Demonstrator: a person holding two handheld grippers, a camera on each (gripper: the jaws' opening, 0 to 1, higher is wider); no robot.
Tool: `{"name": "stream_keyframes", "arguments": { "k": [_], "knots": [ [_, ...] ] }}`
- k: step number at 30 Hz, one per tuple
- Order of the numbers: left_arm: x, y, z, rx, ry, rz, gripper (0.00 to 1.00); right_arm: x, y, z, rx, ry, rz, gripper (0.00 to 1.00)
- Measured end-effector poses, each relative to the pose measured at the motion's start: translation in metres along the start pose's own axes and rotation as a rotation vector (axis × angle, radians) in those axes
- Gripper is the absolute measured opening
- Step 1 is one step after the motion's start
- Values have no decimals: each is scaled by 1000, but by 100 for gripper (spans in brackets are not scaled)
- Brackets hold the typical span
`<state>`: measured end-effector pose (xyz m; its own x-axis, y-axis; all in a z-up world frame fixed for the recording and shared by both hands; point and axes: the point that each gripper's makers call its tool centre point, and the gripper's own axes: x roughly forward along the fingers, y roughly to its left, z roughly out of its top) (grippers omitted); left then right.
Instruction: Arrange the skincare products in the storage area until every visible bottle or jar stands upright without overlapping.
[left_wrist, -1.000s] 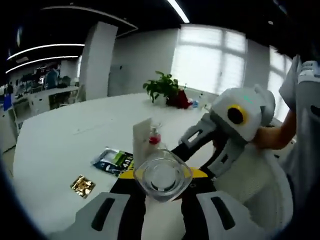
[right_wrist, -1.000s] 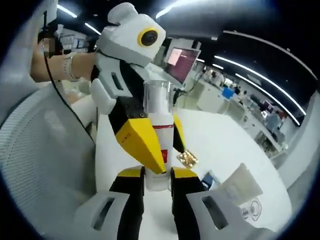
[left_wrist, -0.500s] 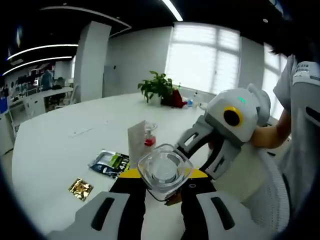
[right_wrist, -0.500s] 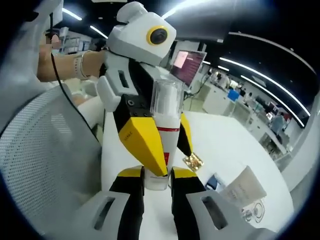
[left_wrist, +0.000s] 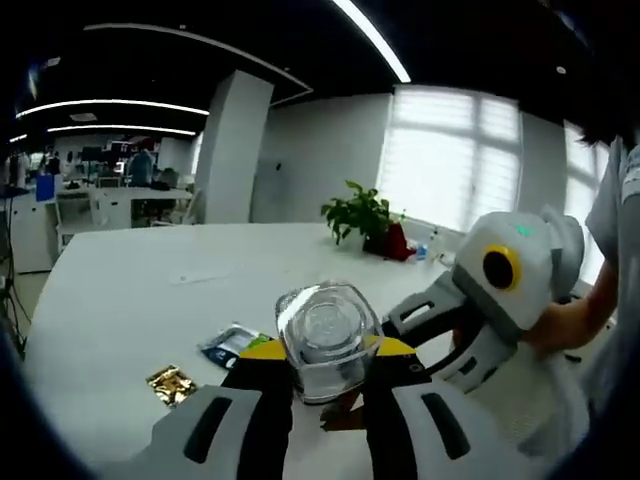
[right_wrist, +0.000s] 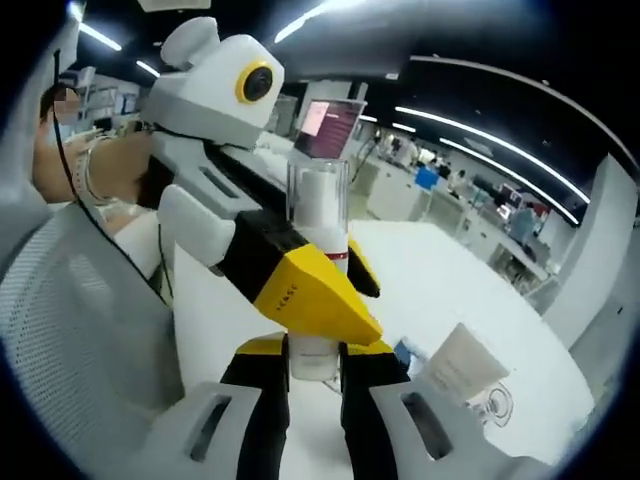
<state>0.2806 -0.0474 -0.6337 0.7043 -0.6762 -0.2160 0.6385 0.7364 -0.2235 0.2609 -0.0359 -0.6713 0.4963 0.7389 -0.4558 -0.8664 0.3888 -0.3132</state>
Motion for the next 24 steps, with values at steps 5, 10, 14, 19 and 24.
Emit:
{"name": "stream_keyframes", "arguments": {
  "k": [5, 10, 14, 19, 24],
  "knots": [
    [0, 3, 1, -56, -22, 20, 21, -3, -2, 4, -24, -6, -29, 17],
    [0, 6, -2, -81, -21, 42, 20, -5, -8, 3, -57, 8, -64, 17],
    [0, 6, -3, -87, -18, 45, 19, -5, -11, 2, -59, 13, -77, 17],
    [-1, 6, -3, -84, -24, 54, 19, -4, -12, 2, -74, 15, -83, 17],
    [-2, 8, -9, -119, 28, 39, 18, -1, -7, 0, -78, 14, -55, 18]
  ]
}}
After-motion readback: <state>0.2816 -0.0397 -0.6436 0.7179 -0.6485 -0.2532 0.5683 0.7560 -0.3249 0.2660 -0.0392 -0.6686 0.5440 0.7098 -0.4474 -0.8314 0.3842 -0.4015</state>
